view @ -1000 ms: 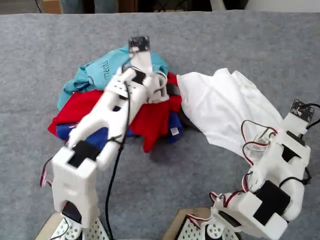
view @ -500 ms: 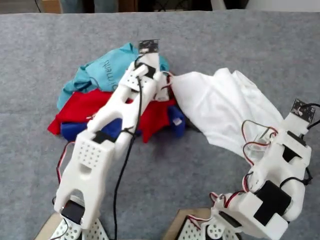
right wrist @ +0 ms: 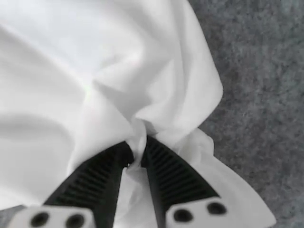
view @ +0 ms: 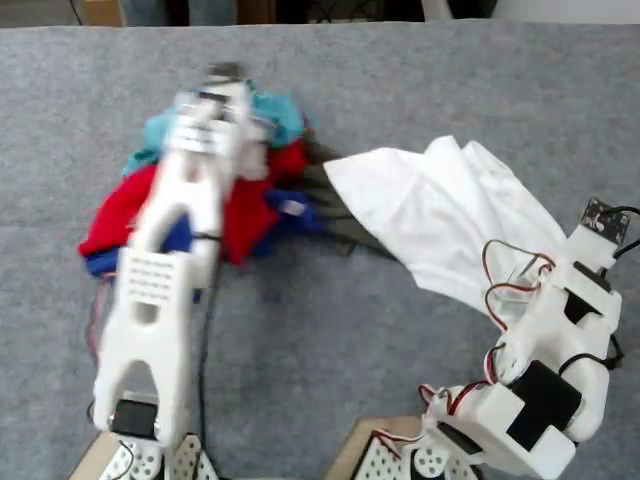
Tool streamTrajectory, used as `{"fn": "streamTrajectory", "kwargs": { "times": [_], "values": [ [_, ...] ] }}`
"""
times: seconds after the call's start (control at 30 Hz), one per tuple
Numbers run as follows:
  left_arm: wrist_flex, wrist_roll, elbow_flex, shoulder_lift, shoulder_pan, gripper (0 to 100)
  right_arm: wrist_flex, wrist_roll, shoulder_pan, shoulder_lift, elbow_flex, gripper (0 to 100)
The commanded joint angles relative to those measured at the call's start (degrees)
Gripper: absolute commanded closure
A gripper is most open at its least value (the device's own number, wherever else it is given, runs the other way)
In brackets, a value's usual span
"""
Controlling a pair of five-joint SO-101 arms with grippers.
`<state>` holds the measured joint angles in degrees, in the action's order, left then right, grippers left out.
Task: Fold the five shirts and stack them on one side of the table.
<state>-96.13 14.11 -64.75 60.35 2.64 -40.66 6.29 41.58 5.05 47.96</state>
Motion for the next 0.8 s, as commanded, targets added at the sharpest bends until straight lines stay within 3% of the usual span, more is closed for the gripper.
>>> {"fn": "streamTrajectory", "kwargs": {
  "times": [0.0, 0.2, 0.33, 0.47, 0.67, 0.77],
  "values": [
    [-4.13, -6.59, -7.96, 0.09, 22.20, 97, 0.44, 0.44, 0.79, -0.66, 0.66, 98.4],
    [-4.66, -12.75, -18.15, 0.09, 39.34, 97, 0.44, 0.44, 0.62, -0.66, 0.75, 98.4],
    [-4.75, -12.92, -18.77, 0.00, 42.68, 97, 0.44, 0.44, 0.53, -0.66, 0.75, 98.4],
    [-4.92, -12.92, -17.27, -0.97, 39.43, 95, 0.44, 0.44, 0.44, -0.66, 0.75, 98.4],
    [-4.92, -12.48, -17.19, -11.69, 29.76, 72, 0.44, 0.44, 0.44, -0.66, 0.75, 98.4],
    [-4.92, -12.48, -15.34, -18.37, 22.81, 66, 0.44, 0.44, 0.44, -0.66, 0.75, 98.4]
  ]
}}
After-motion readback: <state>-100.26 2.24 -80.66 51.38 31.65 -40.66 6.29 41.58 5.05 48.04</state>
